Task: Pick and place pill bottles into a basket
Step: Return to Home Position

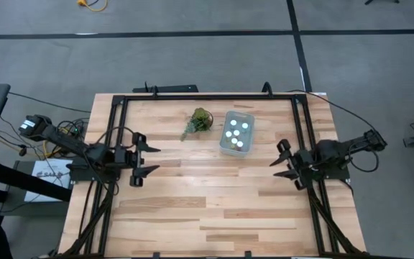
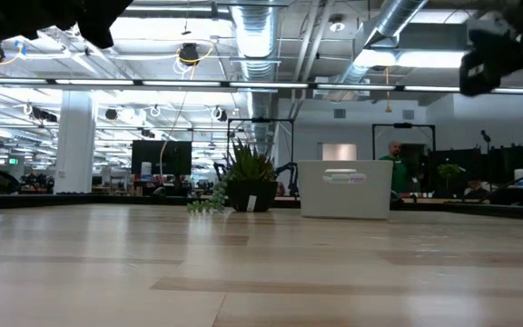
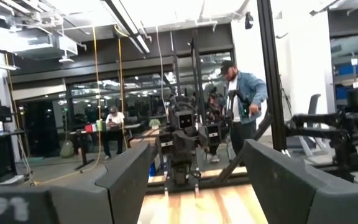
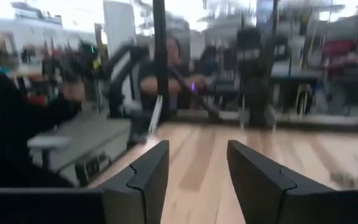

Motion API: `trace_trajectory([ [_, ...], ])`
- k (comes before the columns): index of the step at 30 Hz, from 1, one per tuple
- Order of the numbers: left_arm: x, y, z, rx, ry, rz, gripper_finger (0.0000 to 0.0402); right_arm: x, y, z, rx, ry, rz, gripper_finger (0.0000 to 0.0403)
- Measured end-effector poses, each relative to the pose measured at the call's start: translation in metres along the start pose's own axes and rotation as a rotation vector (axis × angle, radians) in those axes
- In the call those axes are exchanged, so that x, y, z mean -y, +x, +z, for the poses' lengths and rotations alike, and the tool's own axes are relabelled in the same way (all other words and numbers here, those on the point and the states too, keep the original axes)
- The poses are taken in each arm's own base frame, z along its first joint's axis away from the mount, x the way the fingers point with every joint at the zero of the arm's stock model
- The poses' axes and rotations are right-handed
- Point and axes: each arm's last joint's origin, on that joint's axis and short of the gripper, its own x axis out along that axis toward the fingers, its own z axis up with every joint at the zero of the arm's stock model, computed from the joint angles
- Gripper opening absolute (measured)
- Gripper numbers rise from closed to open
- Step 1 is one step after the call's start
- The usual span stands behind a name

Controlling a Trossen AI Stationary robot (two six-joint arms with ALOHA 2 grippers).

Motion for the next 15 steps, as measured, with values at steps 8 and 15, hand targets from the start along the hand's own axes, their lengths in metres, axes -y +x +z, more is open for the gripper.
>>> trace_trajectory([
  [8, 0.0003, 0.0000, -0.0011, -0.012, -0.005, -0.003, 0.0247, 0.0013, -0.0009, -0.0105, -0.123, -0.005, -0.019, 0.0142],
  [15, 0.0027, -0.0004, -0.0076, -0.072, -0.039, -0.049, 0.0247, 0.0026, -0.0053, -0.0069, -0.241, 0.039, -0.050, 0.0131],
])
